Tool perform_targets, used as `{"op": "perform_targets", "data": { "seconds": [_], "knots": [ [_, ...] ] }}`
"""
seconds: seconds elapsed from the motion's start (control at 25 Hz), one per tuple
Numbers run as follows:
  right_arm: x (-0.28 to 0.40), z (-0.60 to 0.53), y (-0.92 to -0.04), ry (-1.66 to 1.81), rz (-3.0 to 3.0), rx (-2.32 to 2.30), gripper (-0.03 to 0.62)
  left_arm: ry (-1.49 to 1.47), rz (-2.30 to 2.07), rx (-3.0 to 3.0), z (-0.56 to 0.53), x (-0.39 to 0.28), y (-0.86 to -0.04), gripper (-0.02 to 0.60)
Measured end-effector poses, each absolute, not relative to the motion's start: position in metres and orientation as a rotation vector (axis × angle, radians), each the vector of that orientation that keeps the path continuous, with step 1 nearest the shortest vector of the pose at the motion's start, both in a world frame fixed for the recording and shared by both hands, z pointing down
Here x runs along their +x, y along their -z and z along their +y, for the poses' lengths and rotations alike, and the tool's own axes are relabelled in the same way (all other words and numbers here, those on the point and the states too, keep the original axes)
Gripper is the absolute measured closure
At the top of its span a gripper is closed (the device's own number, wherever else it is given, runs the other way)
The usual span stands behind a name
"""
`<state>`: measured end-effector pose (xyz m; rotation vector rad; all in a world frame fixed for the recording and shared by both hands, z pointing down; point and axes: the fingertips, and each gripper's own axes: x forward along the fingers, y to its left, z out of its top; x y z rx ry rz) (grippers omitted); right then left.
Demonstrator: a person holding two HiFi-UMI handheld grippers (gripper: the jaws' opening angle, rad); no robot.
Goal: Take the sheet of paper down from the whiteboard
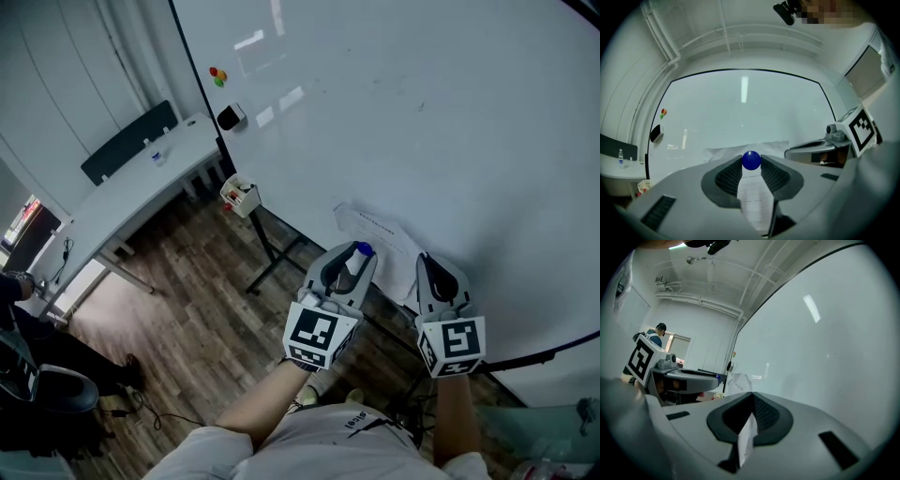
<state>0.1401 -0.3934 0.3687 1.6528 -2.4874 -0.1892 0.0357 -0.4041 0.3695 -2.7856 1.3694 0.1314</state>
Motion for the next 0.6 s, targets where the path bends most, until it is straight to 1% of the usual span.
{"op": "perform_targets", "data": {
  "seconds": [0.6],
  "knots": [
    [0.102, -0.403, -0.378, 0.112, -2.561, 1.588, 0.58, -0.116, 1.468, -2.752, -0.406, -0.006, -0.376, 0.449]
  ]
}}
